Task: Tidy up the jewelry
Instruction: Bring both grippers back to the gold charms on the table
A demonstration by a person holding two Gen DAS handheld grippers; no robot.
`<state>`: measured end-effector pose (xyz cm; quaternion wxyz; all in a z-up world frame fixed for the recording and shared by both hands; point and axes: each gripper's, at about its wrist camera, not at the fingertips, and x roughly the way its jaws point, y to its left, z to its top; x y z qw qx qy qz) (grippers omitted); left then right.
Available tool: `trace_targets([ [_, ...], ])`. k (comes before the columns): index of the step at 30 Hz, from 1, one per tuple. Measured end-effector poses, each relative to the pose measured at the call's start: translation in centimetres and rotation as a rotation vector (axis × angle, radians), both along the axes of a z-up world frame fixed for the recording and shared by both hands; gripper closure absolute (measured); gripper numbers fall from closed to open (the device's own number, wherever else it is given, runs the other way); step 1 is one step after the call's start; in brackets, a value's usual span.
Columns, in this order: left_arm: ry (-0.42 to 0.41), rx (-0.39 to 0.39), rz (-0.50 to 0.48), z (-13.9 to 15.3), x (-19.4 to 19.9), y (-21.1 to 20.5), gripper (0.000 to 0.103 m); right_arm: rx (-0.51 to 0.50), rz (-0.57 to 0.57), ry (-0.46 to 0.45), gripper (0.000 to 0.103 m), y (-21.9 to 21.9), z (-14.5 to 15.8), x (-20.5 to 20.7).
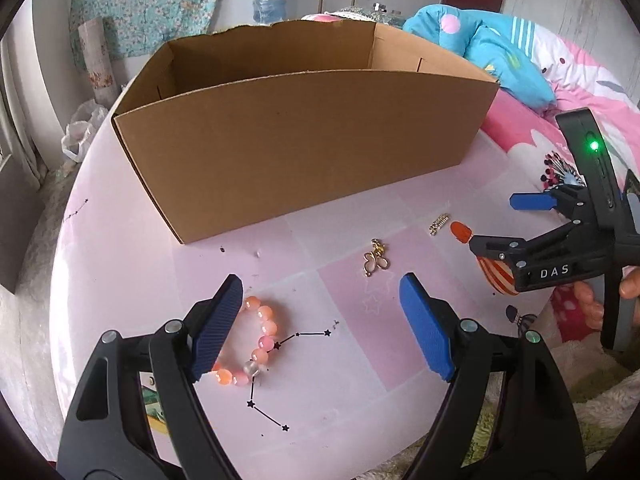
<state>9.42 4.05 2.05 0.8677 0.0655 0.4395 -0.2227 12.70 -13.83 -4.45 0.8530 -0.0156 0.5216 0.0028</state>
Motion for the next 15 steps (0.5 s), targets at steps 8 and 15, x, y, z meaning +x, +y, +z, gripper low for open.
trace_targets([
  [8, -0.014, -0.009, 0.000, -0.4, -0.4, -0.9, 0.026, 0.016, 0.026, -0.012, 0.006, -0.5, 0.0, -0.1],
  [15, -0.031, 0.023, -0.077, -1.3, -0.1, -2.9, 0.039, 0.243, 0.001, -0.023, 0.006, -1.7, 0.7, -0.1],
])
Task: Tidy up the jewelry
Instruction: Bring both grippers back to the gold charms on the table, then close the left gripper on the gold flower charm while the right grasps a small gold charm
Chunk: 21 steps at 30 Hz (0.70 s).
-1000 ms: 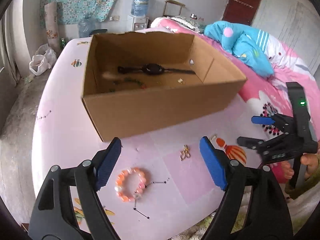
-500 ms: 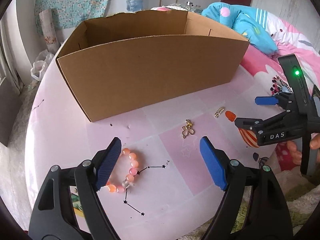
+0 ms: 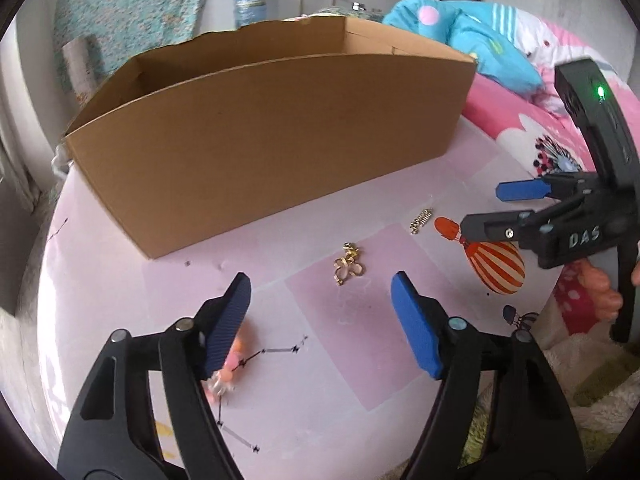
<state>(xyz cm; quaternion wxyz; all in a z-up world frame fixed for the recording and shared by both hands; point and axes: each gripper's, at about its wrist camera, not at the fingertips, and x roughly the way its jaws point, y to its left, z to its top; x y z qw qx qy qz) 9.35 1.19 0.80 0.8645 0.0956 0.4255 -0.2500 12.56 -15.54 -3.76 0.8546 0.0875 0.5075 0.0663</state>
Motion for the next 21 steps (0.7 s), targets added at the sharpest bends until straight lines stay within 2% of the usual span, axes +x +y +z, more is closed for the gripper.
trace_targets([
  [2, 0.009, 0.023, -0.031, -0.4, 0.4, -0.7, 0.048, 0.032, 0.007, -0.006, 0.006, 0.0, 0.0, 0.1],
  [4, 0.022, 0.048, -0.071, -0.8, 0.7, -1.3, 0.049, 0.045, 0.020, -0.009, 0.006, -0.1, 0.0, 0.2],
  [6, 0.030, 0.070, -0.124, -1.2, 0.9, -1.9, 0.059, 0.038, 0.028, -0.014, 0.006, 0.0, -0.1, 0.4],
  [10, 0.033, 0.079, -0.198, -1.5, 1.2, -2.4, 0.063, 0.017, 0.039, -0.014, 0.006, 0.6, -0.2, 0.3],
  [13, 0.031, 0.079, -0.217, -1.5, 1.5, -2.5, 0.066, 0.014, 0.037, -0.017, 0.006, 0.8, -0.2, 0.3],
  [15, 0.025, 0.079, -0.229, -1.5, 1.8, -2.5, 0.073, 0.010, 0.036, -0.020, 0.006, 0.8, -0.1, 0.3],
  [21, 0.012, 0.084, -0.272, -1.4, 1.9, -2.8, 0.079, 0.007, 0.029, -0.023, 0.006, 0.9, -0.1, 0.2],
])
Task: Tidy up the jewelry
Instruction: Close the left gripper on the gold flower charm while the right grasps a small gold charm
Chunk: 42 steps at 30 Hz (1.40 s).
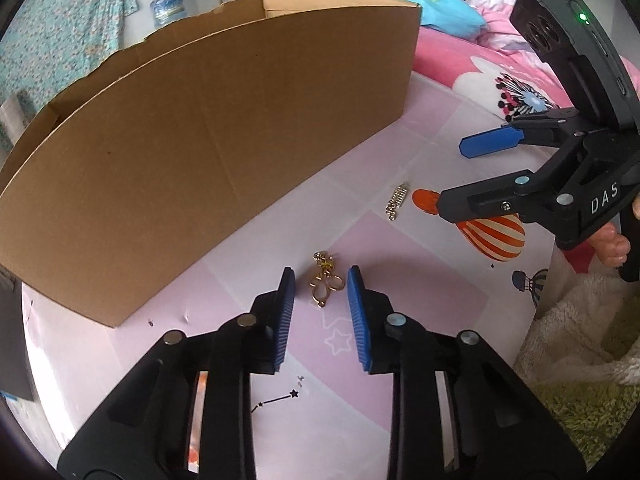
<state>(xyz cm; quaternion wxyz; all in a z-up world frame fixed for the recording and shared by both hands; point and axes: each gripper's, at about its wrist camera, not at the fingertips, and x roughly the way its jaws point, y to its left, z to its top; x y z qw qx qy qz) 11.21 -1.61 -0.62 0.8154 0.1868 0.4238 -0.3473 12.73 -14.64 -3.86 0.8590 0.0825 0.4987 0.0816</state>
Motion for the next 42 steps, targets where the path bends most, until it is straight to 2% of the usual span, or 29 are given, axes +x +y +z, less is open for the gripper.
trace_targets([
  [5, -0.007, -0.008, -0.015, -0.1, 0.0, -0.2, 0.087, -0.012, 0.002, 0.000, 0.006, 0.3, 0.0, -0.1],
  [18, -0.012, -0.036, 0.055, 0.0, -1.4, 0.5, 0.087, -0.009, -0.001, -0.002, 0.006, 0.1, 0.0, -0.1],
  [24, -0.002, -0.078, 0.100, 0.1, -2.5, 1.3, 0.087, 0.013, -0.016, -0.006, 0.006, -0.4, 0.2, -0.2],
  [29, 0.005, -0.089, 0.142, 0.4, -3.2, 2.0, 0.087, 0.031, 0.009, -0.059, 0.006, 0.2, 1.6, -0.5],
  [33, 0.019, -0.088, 0.174, 0.3, -3.5, 2.8, 0.087, 0.040, 0.080, -0.103, 0.006, 1.9, 2.7, -0.4],
  [37, 0.021, -0.082, 0.198, 0.1, -3.8, 3.2, 0.087, 0.064, 0.167, -0.087, 0.019, 4.4, 3.0, 1.0],
  [42, 0.018, -0.094, 0.209, 0.1, -4.0, 3.7, 0.087, 0.037, 0.258, -0.037, 0.049, 7.9, 2.4, 2.4],
])
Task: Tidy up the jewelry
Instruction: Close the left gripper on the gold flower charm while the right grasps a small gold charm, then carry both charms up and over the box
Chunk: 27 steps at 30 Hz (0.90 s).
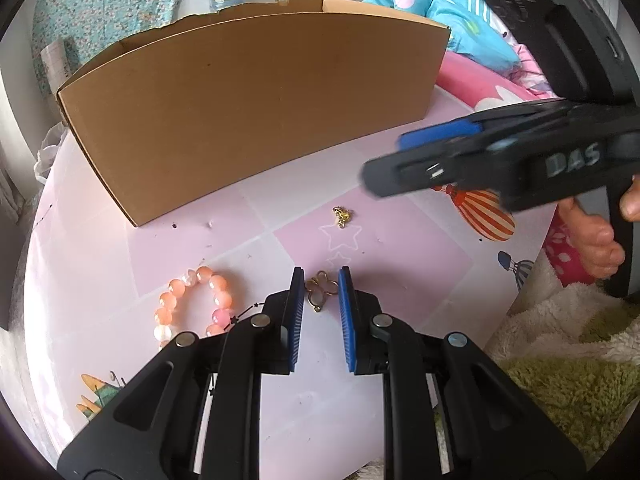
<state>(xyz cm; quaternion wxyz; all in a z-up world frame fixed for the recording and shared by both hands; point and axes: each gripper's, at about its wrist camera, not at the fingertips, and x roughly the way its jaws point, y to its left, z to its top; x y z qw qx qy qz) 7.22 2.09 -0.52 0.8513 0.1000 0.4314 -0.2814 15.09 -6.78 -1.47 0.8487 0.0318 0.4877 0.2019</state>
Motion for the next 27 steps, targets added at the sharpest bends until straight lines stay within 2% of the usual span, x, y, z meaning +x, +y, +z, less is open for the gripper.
trace_targets([
  [6, -0.008, -0.004, -0.004, -0.2, -0.3, -0.1, 0.087, -0.070, 0.048, 0.019, 0.071, 2.6, -1.1, 0.5],
  [16, -0.008, -0.017, -0.007, -0.1, -0.4, 0.2, 0.087, -0.179, 0.064, 0.005, 0.089, 4.8, -1.7, 0.2],
  [18, -0.010, -0.015, -0.006, -0.1, -0.4, 0.2, 0.087, -0.208, 0.069, -0.007, 0.097, 5.1, -1.6, 0.0],
  [22, -0.014, -0.013, -0.006, -0.2, -0.4, 0.2, 0.087, -0.192, 0.064, -0.012, 0.099, 4.5, -1.3, -0.1],
  [27, -0.012, -0.019, -0.004, -0.2, -0.4, 0.1, 0.087, -0.093, -0.009, -0.023, 0.099, 1.9, 0.6, -0.1],
])
